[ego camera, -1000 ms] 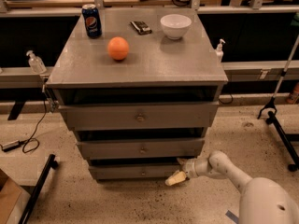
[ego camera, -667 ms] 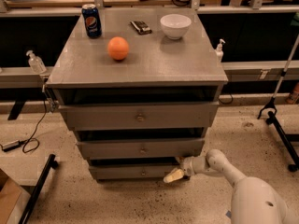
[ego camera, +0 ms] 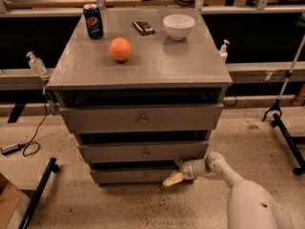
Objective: Open bottom drawer
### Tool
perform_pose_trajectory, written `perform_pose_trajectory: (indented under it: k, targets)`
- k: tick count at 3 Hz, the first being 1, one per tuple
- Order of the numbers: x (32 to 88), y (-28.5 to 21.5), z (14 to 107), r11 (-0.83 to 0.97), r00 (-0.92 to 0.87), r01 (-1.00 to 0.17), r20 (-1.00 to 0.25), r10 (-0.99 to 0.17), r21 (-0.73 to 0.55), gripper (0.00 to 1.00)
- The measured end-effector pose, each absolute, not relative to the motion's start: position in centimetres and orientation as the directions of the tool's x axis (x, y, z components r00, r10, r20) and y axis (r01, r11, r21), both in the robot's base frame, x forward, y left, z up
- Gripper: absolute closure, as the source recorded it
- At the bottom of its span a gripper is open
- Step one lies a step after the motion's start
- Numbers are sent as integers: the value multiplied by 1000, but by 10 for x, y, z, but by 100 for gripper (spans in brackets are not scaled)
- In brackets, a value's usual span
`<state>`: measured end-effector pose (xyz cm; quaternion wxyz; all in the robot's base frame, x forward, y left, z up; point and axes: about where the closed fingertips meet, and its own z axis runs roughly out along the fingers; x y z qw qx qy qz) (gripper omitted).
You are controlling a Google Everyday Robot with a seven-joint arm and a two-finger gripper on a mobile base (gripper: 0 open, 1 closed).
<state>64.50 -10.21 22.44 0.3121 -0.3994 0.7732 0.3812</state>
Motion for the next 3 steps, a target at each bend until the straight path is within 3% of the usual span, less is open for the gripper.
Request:
perform_pose_trajectory:
  k: [1, 3]
  targets:
    - [638, -102, 208, 406, -521, -838, -756, -397, 364, 15]
    - [636, -101, 210, 408, -533, -832, -745, -400, 377, 61]
